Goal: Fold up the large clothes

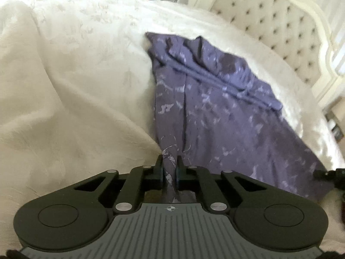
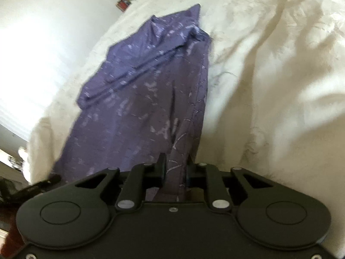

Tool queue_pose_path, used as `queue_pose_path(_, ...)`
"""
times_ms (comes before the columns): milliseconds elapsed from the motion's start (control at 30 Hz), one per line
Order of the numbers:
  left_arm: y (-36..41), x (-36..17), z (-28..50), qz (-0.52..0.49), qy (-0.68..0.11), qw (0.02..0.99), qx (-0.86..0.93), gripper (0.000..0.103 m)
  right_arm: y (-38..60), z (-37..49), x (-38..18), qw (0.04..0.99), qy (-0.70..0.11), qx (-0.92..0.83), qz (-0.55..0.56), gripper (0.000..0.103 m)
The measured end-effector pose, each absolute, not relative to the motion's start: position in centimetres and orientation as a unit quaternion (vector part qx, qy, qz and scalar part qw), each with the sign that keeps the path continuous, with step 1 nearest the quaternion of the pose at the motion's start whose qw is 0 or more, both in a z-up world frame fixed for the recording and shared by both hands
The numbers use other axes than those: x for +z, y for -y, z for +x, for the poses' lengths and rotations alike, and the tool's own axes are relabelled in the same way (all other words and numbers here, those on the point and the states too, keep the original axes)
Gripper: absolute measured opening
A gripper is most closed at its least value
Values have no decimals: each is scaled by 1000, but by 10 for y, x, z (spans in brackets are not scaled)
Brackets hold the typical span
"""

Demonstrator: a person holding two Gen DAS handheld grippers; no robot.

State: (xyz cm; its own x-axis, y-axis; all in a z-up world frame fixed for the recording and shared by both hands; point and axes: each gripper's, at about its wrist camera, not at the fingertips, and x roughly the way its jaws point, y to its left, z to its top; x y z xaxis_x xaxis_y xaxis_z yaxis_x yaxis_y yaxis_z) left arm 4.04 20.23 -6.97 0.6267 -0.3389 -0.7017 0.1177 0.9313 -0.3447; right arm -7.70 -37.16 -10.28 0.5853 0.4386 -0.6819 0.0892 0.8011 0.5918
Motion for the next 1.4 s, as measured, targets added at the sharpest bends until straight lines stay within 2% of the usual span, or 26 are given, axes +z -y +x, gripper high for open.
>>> queue_pose_path(267, -215, -46, 44, -197, -385, 891, -140, 8, 393, -79, -88, 832, -373, 138, 387, 25)
queue_pose_path(433, -216, -33, 51, -221, -373, 887, -157, 7, 390, -70, -75, 836, -347, 158, 395, 25)
queue_pose_path(600, -204, -25, 51, -187, -366, 896, -167, 7, 384, -64, -71, 838, -346, 165, 389, 25)
queue_pose_path(967, -214, -12, 72, -254, -321, 896, -168, 7, 398, -57, -64, 836, -301, 163, 429, 25)
queue_pose_path(1400, -225, 13, 183, -344, -249, 895, -139, 7, 420, 54, -28, 861, -204, 147, 442, 25)
